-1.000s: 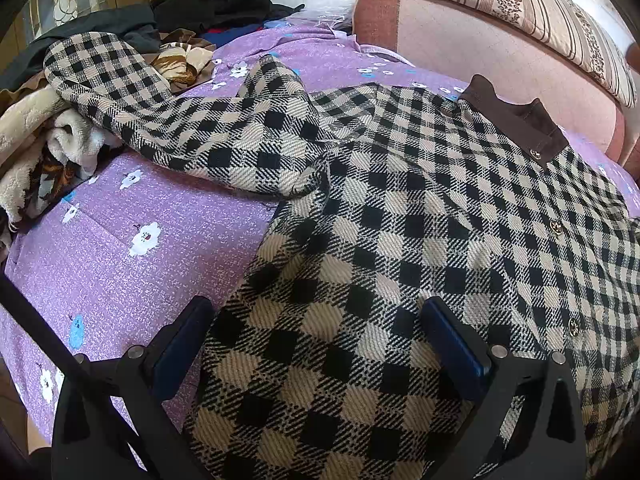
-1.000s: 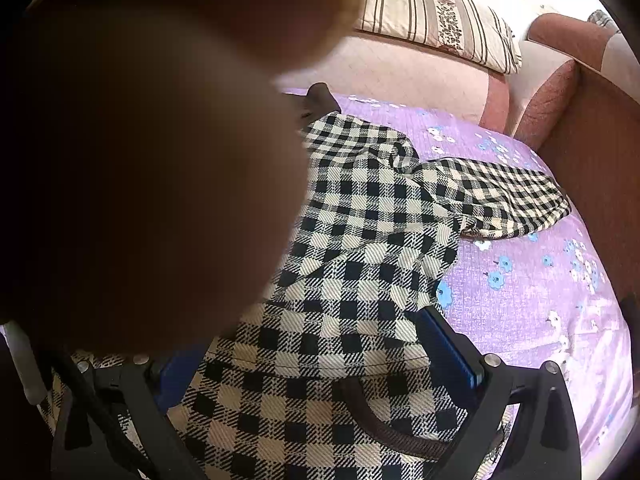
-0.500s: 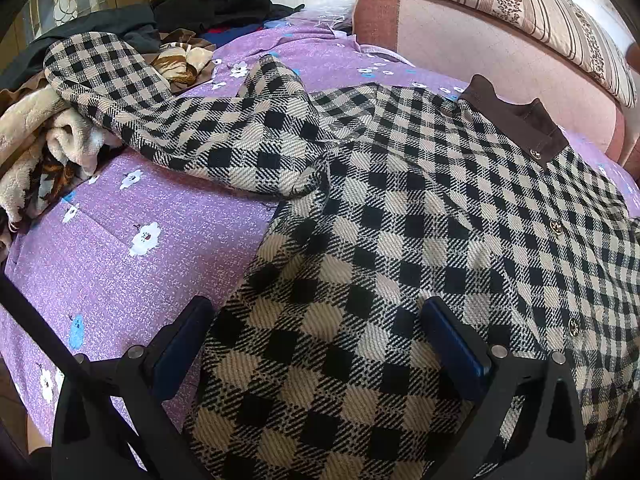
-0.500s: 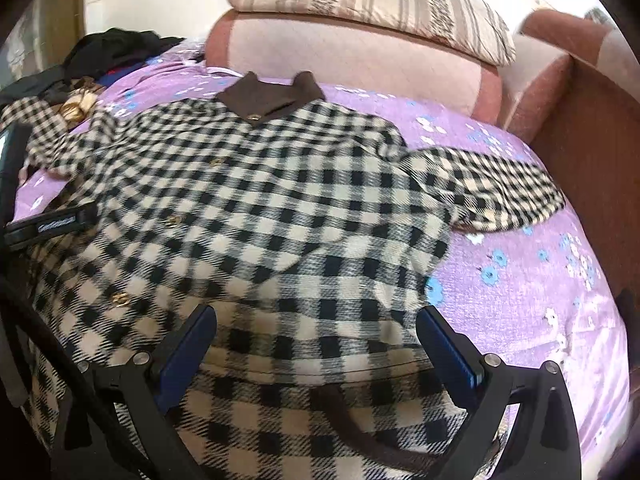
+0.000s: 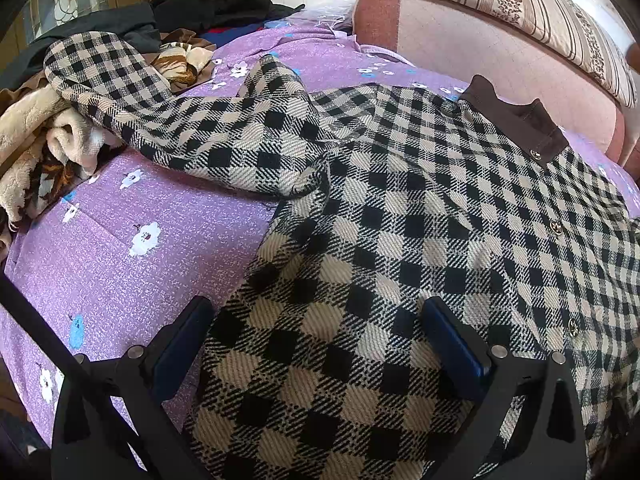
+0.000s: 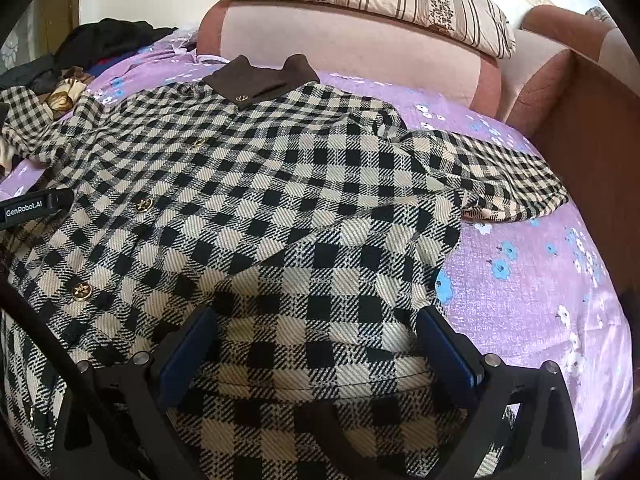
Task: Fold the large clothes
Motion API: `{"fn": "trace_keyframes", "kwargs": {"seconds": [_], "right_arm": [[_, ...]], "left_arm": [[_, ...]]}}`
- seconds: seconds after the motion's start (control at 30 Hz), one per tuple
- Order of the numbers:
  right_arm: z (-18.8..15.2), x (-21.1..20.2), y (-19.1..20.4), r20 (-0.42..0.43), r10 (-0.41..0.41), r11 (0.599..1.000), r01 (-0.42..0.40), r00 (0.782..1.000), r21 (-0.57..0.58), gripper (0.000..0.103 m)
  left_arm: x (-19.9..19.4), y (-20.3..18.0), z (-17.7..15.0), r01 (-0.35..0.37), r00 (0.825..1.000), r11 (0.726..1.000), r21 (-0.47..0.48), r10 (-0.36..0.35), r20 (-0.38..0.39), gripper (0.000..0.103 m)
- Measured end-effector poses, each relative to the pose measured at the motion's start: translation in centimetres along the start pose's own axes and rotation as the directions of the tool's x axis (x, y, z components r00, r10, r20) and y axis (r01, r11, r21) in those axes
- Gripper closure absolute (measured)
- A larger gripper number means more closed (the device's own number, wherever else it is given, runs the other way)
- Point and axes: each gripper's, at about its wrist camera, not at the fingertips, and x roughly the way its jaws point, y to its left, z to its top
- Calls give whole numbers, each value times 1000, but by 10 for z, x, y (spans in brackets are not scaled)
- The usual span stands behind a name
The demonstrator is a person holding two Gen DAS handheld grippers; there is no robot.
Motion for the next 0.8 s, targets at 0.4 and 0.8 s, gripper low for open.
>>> {"fn": "trace_keyframes", "kwargs": {"seconds": [0.4,0.8], "right_arm": [[6,18,-17,-63,113,990,-106,992,97,0],[50,28,-302,-10,-112,828,99,994,552,15]], "left_arm": [[-2,2,-5,4,1000,1000,-14,-4,1,0],[-4,0,-8,-8,1000,1000,-10,8,21,0]]}}
